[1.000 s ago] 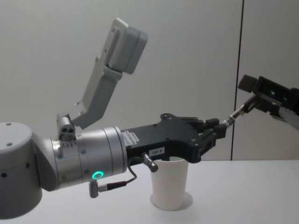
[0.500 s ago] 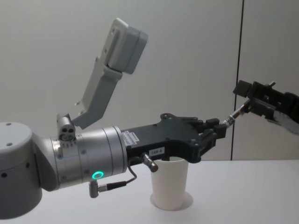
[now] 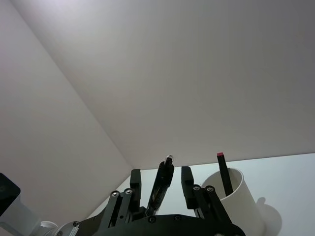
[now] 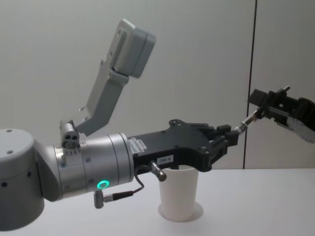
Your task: Place the pen into the pen holder.
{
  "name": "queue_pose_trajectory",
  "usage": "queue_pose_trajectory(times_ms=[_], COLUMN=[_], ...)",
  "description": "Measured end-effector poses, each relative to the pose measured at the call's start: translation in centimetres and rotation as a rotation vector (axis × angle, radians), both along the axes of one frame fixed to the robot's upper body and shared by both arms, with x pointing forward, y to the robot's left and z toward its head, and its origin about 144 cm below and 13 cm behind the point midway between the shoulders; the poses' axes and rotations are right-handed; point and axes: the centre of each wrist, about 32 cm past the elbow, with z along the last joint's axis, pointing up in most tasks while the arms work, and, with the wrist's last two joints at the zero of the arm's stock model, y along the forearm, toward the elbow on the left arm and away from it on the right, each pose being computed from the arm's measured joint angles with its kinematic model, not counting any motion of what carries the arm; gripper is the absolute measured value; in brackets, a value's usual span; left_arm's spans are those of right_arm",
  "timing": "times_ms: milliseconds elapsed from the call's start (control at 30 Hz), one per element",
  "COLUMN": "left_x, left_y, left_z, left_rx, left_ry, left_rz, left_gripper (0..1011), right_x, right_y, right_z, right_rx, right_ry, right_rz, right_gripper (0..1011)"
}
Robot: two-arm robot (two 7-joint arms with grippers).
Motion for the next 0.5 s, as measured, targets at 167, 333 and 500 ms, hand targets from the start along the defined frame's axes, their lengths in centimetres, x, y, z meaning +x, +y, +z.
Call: queue_pose_trajectory(times_ms=[167, 333, 500], left_x=[0.00, 0.00, 0.00], left_y=[0.00, 0.00, 0.00], left_z=[0.00, 0.00, 0.00], left_rx=[0.000, 0.000, 0.000], left_ry=[0.000, 0.000, 0.000], left_rz=[0.000, 0.000, 0.000], left_gripper=[131, 131, 131], right_x=[0.01, -0.01, -0.04], right_y=[0.05, 0.10, 0.18], right_z=[-0.07, -0.12, -0.17], right_rx=[0.013, 0.021, 0.025], right_ry=[-0.005, -0.009, -0.013], right_rz=[-0.001, -0.001, 0.001], right_gripper=[367, 217, 149])
